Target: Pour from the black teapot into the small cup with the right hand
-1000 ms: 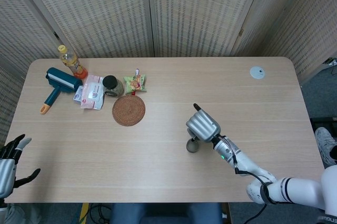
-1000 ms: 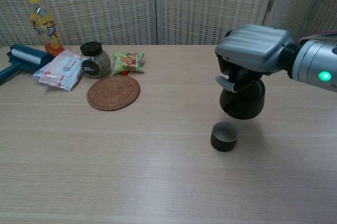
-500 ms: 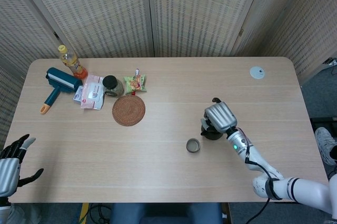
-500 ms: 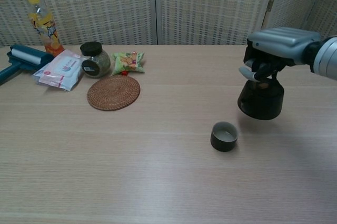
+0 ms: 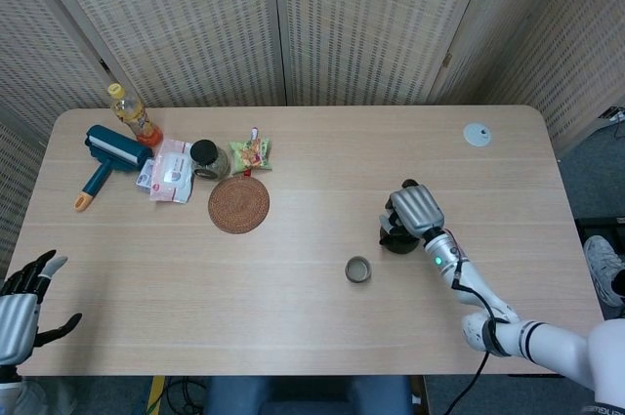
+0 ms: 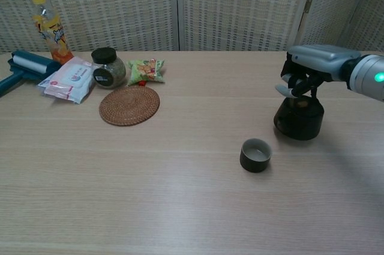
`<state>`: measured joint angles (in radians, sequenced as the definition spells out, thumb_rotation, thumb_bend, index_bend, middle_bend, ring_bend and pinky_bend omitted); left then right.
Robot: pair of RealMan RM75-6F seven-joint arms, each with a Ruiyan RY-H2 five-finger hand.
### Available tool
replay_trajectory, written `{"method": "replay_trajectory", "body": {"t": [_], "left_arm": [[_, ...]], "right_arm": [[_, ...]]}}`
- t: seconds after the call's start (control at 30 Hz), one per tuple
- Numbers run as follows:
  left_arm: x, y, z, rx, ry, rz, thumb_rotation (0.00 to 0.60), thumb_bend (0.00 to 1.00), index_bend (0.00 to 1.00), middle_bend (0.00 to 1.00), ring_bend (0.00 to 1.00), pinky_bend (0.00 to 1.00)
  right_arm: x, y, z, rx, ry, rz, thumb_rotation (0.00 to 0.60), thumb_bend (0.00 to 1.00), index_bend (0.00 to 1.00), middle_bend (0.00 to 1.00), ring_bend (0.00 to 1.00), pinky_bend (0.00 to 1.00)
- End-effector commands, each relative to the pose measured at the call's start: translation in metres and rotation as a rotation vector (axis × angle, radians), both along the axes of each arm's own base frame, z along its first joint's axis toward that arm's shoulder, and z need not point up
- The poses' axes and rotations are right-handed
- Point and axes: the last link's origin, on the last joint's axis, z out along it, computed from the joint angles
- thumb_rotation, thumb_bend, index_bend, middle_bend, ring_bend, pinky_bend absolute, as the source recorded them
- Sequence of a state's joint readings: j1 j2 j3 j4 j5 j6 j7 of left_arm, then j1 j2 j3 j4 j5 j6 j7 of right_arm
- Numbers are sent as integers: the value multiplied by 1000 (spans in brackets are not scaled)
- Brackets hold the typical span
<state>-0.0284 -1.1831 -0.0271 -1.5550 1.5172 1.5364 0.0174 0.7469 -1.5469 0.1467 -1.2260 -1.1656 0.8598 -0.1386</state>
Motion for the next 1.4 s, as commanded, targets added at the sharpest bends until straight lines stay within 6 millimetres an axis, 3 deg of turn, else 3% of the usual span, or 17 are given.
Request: {"method": "replay_trajectory", "body": {"t": [0.03,0.1,0.37,0.77,0.93,1.2,1.4], "left_arm": [[0,0,0,0,0,-1,600,188,157,86,138,169],[0,0,-1,-1,0,-2,600,188,157,86,139,169],[1,1,-3,-6,-1,-3,600,188,157,86,138,169],[0,1,-5,-13,-1,4,600,188,157,86,139,169],[-2,0,-4,-10,0,7,600,189,157,86,139,169],[-2,0,-3,-10,0,6,600,188,157,86,139,169],[-1,2,1,-2,7,1,600,189,157,86,139,169]], "right_arm": [[-1,-1,-2,3,-24,-12,464,53,871,782,731,221],[-1,-2,-1,-2,-26,-10,434,6,867,780,726,201],[-4,-2,-2,-14,-32,-6,322,0,866,776,696,152],[-1,-3,-9,8,36,20,314,0,814,691,606,132],[2,-3,-11,13,76,38,316,0,703,594,507,120],[8,1,-8,10,98,55,316,0,414,363,277,109],[15,5,10,-32,93,87,317,0,335,290,204,108]]}}
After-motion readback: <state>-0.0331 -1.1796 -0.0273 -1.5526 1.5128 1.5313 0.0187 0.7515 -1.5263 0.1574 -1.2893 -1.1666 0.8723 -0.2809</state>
